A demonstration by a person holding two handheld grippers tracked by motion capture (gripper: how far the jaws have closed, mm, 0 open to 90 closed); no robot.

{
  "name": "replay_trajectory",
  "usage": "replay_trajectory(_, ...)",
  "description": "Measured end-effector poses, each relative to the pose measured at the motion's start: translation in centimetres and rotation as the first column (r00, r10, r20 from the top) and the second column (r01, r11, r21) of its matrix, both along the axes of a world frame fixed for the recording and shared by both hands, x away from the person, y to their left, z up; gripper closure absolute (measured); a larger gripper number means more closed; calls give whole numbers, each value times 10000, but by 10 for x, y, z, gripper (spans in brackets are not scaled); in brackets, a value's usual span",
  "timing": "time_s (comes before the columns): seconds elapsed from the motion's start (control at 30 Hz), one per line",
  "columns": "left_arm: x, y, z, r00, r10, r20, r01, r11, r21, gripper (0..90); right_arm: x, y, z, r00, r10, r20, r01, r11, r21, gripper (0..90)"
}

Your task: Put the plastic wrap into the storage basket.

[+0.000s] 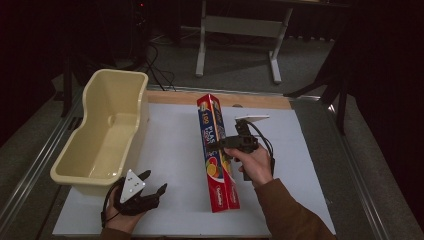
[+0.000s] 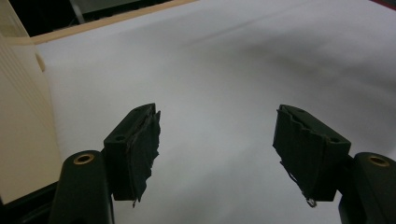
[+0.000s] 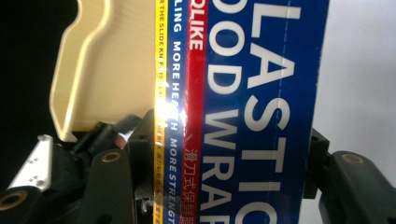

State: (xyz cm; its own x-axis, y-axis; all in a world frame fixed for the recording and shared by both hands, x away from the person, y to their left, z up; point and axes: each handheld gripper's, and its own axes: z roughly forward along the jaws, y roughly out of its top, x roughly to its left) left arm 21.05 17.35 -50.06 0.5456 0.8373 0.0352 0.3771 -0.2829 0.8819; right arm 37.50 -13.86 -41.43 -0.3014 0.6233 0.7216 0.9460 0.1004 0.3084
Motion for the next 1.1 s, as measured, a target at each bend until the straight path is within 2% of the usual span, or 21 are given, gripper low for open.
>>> replay_trajectory(0.27, 0, 1, 0, 10000, -23, 40, 23, 10000, -18, 307, 5, 13, 10, 10000, 94, -6, -94, 9989, 453, 416)
replay_trajectory(0.37, 0, 0, 0, 10000, -12, 20, 12, 10000, -30, 306, 8, 20, 14, 9999, 116, -117, -107, 9970, 763, 416)
replay_trajectory(0.73, 0, 1, 0, 10000, -45, 12, 45, 10000, -28, 305, 13, 41, 28, 9997, 234, 109, -244, 9953, 941, 416)
replay_trajectory(0.83, 0, 0, 0, 10000, -44, 24, 44, 10000, -89, 305, 15, 49, 35, 9996, 238, 183, -258, 9928, 1172, 416)
replay_trajectory(0.93, 0, 0, 0, 10000, -54, 26, 54, 9999, -87, 305, 16, 53, 38, 9995, 201, 257, -230, 9924, 1206, 416)
replay_trajectory(1.1, 0, 0, 0, 10000, -71, -14, 71, 9999, -88, 305, 24, 64, 41, 9999, 116, 83, -128, 9868, 1613, 416)
